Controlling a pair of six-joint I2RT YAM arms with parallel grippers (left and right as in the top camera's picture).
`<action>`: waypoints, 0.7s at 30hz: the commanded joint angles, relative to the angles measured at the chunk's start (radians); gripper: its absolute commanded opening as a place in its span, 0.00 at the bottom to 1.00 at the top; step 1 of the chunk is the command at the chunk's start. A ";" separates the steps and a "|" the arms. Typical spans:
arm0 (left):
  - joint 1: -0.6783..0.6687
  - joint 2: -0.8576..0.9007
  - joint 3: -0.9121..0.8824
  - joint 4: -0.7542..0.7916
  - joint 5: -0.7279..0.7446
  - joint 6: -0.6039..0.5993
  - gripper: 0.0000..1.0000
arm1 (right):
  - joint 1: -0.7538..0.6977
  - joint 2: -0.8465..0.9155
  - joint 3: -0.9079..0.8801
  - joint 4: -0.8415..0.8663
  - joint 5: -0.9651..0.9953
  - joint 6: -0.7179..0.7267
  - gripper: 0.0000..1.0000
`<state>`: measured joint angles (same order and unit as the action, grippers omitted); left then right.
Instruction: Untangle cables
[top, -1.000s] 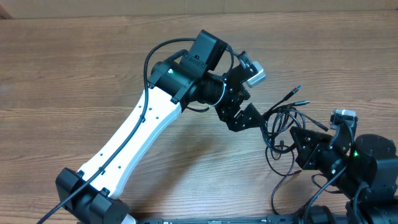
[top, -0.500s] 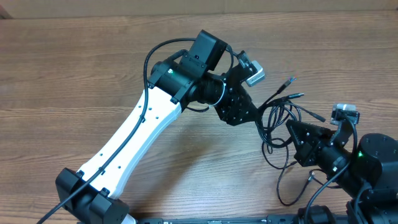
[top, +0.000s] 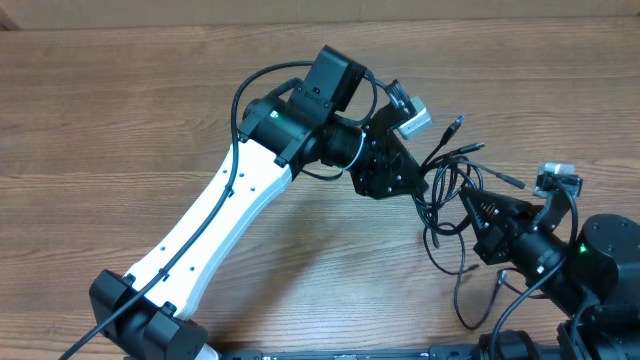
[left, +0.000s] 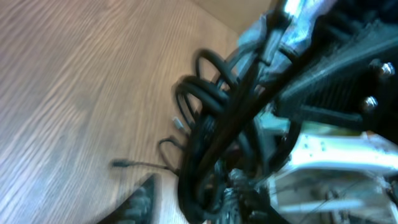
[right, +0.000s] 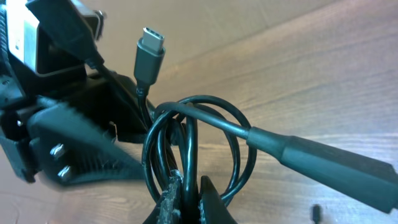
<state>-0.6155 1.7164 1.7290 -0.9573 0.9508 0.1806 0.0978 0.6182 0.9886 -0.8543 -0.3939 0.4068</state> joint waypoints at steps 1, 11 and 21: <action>0.002 -0.026 0.023 0.005 0.164 0.006 0.60 | -0.002 -0.008 0.028 0.051 -0.011 0.029 0.04; 0.066 -0.026 0.023 0.043 0.363 0.005 0.18 | -0.002 -0.008 0.028 0.098 -0.008 0.064 0.04; 0.066 -0.026 0.023 0.043 0.377 0.005 0.46 | -0.002 -0.008 0.028 0.163 0.041 0.092 0.04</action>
<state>-0.5495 1.7164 1.7290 -0.9161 1.2953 0.1822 0.0978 0.6182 0.9886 -0.7242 -0.3779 0.4858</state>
